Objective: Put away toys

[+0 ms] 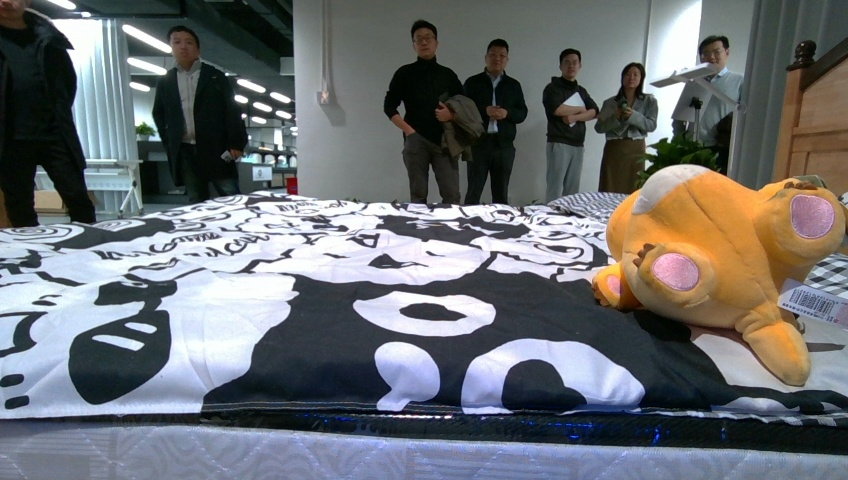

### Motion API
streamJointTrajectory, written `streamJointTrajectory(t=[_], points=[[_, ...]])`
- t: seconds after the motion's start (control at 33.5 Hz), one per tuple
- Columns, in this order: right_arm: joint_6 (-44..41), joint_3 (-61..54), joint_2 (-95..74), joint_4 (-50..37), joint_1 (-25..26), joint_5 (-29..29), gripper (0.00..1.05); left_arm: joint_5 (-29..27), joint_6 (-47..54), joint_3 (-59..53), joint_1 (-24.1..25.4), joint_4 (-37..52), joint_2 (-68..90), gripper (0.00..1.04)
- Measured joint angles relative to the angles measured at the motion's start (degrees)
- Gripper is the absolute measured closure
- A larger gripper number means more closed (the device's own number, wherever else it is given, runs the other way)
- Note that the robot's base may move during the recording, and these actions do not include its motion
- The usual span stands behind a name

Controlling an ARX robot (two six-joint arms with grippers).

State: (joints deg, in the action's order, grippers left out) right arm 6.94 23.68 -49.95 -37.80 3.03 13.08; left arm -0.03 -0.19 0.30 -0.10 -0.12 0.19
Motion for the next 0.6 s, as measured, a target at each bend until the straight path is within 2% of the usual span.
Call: streamJointTrajectory(t=[0.15, 0.6], points=[[-6.21, 12.74, -10.99, 0.2, -6.4, -4.0, 0.06, 0.0, -0.02, 0.0, 0.0, 0.0, 0.0, 0.06], [-20.52, 41.07, -37.51, 10.19, -11.21, -14.93, 0.06, 0.0, 0.0, 0.0, 0.0, 0.0, 0.0, 0.06]])
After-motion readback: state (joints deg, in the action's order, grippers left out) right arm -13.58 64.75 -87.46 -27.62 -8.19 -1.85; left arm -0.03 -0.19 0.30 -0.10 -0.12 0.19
